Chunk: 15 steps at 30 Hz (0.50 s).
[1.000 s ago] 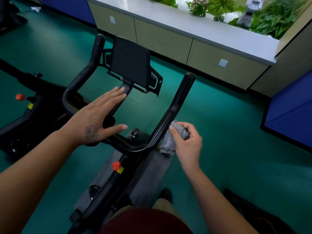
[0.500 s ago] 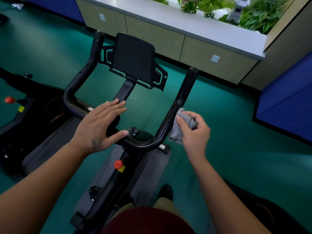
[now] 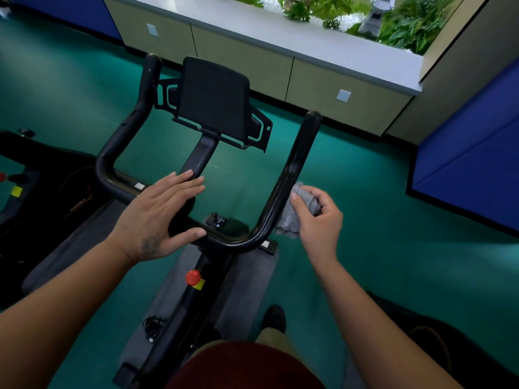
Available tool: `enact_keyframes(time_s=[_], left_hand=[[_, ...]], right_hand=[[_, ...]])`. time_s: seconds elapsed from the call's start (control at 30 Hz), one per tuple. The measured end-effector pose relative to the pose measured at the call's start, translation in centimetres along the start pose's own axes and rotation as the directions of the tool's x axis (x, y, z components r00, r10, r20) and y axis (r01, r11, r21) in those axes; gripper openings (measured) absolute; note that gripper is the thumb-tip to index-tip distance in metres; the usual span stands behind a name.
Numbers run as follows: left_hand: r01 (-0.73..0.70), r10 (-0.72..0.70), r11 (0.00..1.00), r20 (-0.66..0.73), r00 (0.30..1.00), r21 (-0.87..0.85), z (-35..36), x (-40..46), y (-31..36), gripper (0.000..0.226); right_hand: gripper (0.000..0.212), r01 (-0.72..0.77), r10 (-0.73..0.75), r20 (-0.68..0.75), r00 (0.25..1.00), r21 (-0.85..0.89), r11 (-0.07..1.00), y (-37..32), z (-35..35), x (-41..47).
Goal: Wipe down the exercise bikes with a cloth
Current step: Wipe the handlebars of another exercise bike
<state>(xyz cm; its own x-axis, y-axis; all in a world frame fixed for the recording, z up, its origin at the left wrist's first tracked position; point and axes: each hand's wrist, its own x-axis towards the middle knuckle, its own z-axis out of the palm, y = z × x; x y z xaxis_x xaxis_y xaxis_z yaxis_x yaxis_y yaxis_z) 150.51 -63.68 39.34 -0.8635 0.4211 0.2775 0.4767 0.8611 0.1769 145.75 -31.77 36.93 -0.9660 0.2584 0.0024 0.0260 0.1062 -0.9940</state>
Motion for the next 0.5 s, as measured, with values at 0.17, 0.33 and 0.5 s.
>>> enact_keyframes(time_s=[0.17, 0.33, 0.5], left_hand=[[-0.017, 0.018, 1.0, -0.024, 1.0, 0.021, 0.4, -0.2, -0.3, 0.096], [-0.027, 0.028, 0.999, -0.044, 0.999, 0.028, 0.5, -0.3, -0.5, 0.1], [-0.03, 0.031, 0.999, -0.066, 0.997, 0.018, 0.6, -0.5, -0.5, 0.096]], right_hand=[[0.019, -0.018, 0.02, 0.068, 0.997, -0.03, 0.999, 1.3, -0.6, -2.2], [0.013, -0.018, 0.018, 0.023, 1.0, 0.009, 1.0, -0.1, -0.7, -0.4], [0.013, -0.043, 0.043, 0.006, 0.999, 0.027, 0.999, 0.2, -0.2, -2.4]])
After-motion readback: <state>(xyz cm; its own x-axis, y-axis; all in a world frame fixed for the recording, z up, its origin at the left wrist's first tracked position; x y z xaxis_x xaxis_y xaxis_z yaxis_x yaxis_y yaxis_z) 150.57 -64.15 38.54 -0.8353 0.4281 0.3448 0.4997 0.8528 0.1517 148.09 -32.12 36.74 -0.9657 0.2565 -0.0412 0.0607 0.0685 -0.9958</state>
